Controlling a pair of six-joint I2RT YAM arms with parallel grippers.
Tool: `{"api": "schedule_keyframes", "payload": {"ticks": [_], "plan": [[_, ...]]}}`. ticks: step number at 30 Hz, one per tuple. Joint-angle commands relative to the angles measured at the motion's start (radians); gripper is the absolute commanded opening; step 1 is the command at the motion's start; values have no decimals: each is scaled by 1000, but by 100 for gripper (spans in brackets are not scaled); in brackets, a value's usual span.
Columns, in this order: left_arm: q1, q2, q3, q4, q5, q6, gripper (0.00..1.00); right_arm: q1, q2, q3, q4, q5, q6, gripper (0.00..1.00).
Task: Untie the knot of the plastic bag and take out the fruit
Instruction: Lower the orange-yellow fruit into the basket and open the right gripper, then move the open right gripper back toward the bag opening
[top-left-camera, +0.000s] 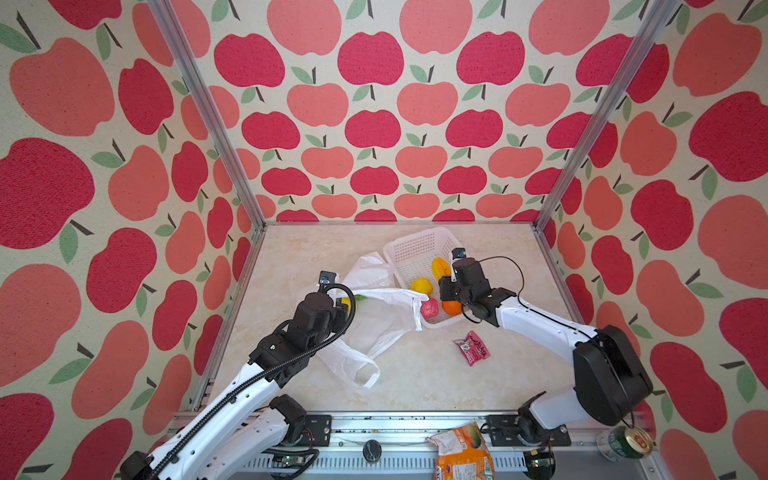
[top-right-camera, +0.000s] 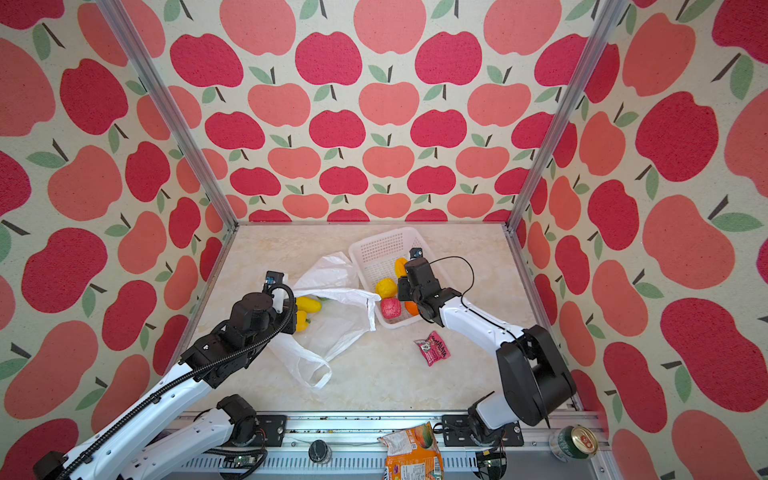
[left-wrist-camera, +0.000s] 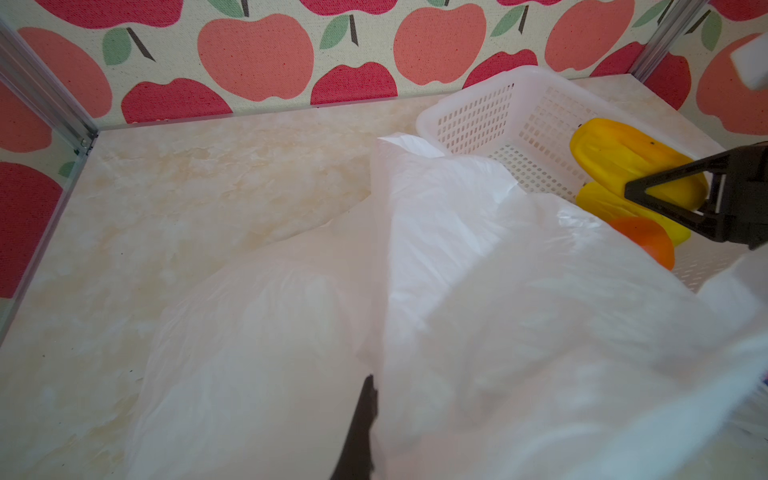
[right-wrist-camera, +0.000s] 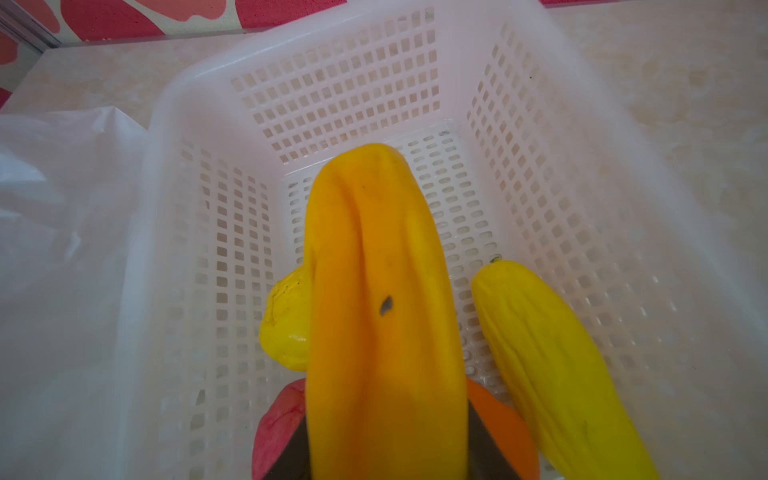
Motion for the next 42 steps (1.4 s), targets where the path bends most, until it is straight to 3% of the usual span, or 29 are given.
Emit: {"api": "schedule_keyframes", "payload": {"ticks": [1,7,11,19,24,32,38,42], "plan": [[6,-1,-11,-8,1,2,0,-16,102,76,-45,-30,10,15],[7,10,-7,-1,6,8,0,-29,229,156,-94,-3,27,13],[6,15,-4,2,8,12,0,-29,263,173,-105,3,25,17],[6,12,-4,4,9,14,0,-29,275,178,-107,6,28,34],[6,13,-4,4,10,15,0,-29,241,161,-111,3,33,56],[6,13,-4,4,12,16,0,-30,63,34,-43,4,26,79],[5,14,-4,5,12,14,0,-8,-173,-132,84,-1,10,80],[5,13,-4,5,12,14,0,80,-367,-239,186,32,-62,70]]}}
